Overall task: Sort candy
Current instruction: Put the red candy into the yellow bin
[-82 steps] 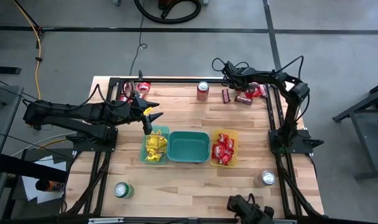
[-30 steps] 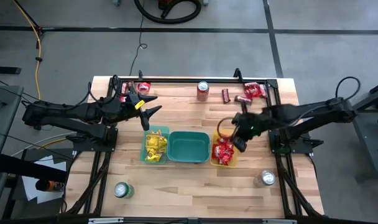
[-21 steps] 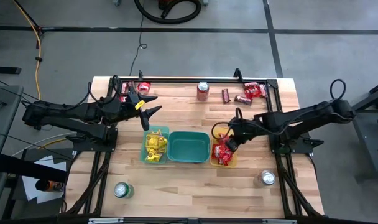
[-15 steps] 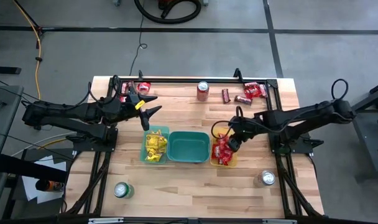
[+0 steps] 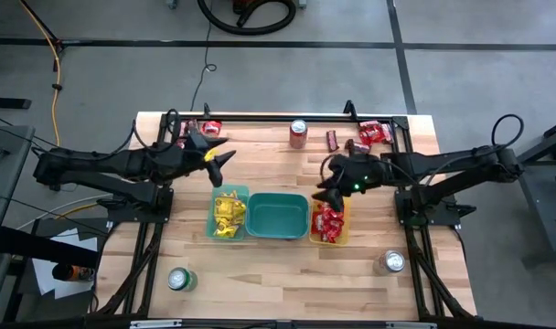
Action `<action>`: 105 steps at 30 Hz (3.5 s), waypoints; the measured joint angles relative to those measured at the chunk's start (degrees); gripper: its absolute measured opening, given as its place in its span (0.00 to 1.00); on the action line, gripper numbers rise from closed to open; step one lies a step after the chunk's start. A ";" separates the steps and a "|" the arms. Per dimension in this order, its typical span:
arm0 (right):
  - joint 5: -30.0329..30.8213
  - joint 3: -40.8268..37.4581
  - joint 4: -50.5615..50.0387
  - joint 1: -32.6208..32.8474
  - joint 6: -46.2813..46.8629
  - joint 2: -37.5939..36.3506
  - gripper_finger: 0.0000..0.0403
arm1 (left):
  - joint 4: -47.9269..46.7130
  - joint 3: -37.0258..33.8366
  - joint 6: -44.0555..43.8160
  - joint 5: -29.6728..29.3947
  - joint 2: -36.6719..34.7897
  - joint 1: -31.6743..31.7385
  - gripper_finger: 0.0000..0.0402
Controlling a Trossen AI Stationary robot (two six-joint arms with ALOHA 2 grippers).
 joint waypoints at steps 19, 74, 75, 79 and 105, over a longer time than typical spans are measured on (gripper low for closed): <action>1.98 0.02 9.50 -10.22 -4.18 0.51 0.59 | -38.14 8.50 -8.07 24.37 24.83 47.76 0.49; -8.18 3.98 37.16 -7.49 -17.06 7.02 0.59 | -8.98 5.22 -0.58 55.75 4.02 26.42 0.01; -7.92 5.33 35.79 -6.97 -19.20 7.73 0.59 | -8.33 5.22 -0.58 55.06 3.93 23.51 0.01; -7.46 11.95 28.73 -5.85 -27.26 11.97 0.59 | -4.03 5.18 0.21 52.99 5.47 14.53 0.00; -10.27 30.21 7.62 -3.73 -41.53 27.30 0.35 | 7.47 5.14 3.88 52.43 16.05 8.71 0.08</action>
